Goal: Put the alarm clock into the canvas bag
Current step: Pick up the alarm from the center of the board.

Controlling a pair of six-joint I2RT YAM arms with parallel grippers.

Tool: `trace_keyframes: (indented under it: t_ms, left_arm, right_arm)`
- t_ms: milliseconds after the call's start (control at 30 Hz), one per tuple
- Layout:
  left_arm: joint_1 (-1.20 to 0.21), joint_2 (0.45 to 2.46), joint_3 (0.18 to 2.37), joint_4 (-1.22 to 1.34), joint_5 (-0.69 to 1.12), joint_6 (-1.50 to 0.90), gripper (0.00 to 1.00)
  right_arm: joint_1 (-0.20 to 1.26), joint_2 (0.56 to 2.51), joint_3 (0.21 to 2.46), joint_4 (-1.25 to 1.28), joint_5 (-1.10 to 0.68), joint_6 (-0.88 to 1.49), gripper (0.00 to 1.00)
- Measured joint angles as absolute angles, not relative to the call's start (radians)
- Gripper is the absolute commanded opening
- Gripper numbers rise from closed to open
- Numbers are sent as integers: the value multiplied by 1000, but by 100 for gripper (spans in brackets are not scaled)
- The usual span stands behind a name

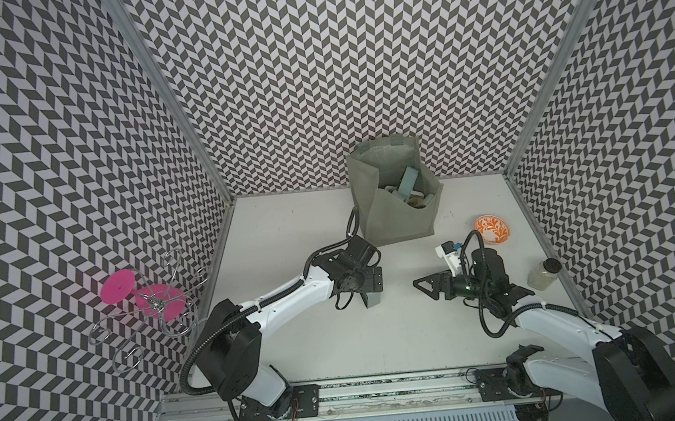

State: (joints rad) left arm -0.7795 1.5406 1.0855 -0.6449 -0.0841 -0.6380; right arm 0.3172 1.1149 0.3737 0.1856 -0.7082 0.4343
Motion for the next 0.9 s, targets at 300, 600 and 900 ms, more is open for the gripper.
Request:
trace_keyframes:
  t_ms: [300, 600, 900]
  left_arm:
    - [-736, 1590, 1087, -595, -32, -627, 84]
    - [-717, 1683, 1127, -596, -32, -570, 69]
    - [-717, 1684, 1159, -654, -75, -502, 61]
  right_arm:
    - [302, 1109, 366, 184, -708, 429, 88]
    - [286, 1110, 363, 184, -712, 426, 88]
    - [283, 1113, 363, 185, -723, 426, 88]
